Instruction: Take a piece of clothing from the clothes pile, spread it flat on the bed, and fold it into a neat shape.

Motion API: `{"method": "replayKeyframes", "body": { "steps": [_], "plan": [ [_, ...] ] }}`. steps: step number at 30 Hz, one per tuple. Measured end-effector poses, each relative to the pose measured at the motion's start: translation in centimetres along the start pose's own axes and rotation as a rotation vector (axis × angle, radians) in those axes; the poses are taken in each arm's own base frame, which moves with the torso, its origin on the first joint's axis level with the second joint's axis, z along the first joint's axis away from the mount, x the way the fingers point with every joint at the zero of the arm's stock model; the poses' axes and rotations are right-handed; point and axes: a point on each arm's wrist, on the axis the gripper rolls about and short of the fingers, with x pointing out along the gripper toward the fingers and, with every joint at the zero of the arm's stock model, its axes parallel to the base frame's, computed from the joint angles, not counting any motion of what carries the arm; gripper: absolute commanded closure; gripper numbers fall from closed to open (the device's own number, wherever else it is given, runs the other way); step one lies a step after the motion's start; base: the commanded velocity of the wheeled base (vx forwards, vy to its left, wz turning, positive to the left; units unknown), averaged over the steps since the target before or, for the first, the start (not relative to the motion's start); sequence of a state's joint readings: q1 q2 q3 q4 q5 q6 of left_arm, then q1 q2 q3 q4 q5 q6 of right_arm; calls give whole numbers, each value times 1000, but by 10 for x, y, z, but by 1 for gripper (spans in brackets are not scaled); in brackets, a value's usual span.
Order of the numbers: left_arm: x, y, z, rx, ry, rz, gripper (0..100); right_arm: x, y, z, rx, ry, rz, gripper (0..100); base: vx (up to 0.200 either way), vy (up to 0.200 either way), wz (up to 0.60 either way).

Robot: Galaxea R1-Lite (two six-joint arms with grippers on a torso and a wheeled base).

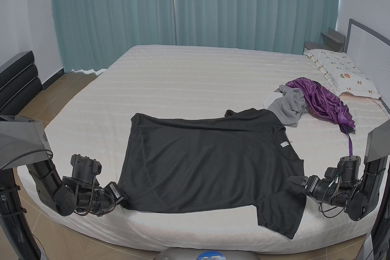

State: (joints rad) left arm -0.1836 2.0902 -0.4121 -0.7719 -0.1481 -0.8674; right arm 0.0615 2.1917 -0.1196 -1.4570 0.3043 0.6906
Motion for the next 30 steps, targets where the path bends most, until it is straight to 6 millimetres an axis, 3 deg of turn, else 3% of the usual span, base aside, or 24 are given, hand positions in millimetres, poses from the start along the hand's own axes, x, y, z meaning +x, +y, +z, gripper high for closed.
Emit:
{"method": "replayKeyframes", "body": {
  "steps": [19, 30],
  "plan": [
    [-17, 9, 2, -30, -37, 18, 100, 2, -9, -8, 1, 40, -53, 0, 0, 0, 0],
    [-19, 9, 3, -32, -40, 12, 100, 4, -17, -3, 14, 16, -76, 0, 0, 0, 0]
  ]
}}
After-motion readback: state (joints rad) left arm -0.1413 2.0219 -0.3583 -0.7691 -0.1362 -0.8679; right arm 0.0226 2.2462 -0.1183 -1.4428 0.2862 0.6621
